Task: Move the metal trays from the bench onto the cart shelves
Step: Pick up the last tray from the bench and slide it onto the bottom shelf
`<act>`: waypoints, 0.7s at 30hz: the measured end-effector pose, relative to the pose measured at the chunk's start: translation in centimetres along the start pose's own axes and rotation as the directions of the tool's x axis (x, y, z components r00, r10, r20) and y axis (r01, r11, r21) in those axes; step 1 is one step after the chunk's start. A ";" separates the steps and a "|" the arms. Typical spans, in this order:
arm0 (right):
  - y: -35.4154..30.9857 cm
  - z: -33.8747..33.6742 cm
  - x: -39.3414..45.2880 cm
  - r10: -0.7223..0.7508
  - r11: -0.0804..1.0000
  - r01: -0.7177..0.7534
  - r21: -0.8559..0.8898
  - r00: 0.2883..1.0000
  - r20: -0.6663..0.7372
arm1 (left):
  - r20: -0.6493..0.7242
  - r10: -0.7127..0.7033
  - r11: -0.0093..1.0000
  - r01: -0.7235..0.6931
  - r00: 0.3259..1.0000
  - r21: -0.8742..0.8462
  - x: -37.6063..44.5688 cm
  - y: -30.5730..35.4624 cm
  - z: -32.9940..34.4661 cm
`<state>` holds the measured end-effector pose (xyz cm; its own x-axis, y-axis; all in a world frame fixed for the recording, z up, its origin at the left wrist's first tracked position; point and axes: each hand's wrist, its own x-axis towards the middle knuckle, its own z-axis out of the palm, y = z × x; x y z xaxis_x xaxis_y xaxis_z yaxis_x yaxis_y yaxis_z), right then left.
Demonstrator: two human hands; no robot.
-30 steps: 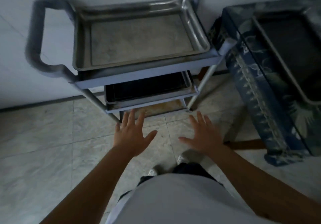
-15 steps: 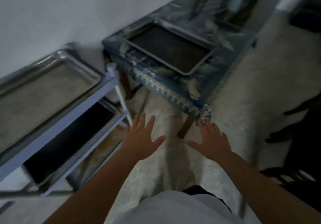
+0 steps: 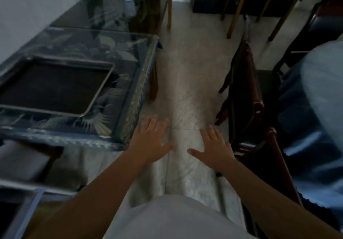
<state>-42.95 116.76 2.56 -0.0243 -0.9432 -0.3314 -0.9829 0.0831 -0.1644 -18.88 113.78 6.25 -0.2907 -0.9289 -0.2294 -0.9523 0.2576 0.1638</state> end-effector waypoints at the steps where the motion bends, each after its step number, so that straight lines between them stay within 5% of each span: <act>1: 0.8 -0.3 0.8 0.004 1.000 -0.004 0.008 1.000 0.000 | 0.013 0.008 1.000 -0.009 1.000 0.007 1.4 0.7 0.2; 8: 3.2 -2.2 8.3 0.036 0.998 -0.038 0.045 0.999 0.030 | 0.053 0.034 0.999 -0.035 0.998 0.012 10.2 0.6 -0.1; 21: -1.2 -10.9 30.7 -0.019 0.997 0.021 -0.072 0.999 0.039 | 0.042 -0.101 0.995 0.102 0.994 -0.023 29.5 -10.3 -5.6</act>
<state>-44.48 84.17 2.73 0.0010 -0.9313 -0.3643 -0.9938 0.0397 -0.1043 -17.09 82.20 3.21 -0.1971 -0.9381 -0.2849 -0.9745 0.1557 0.1615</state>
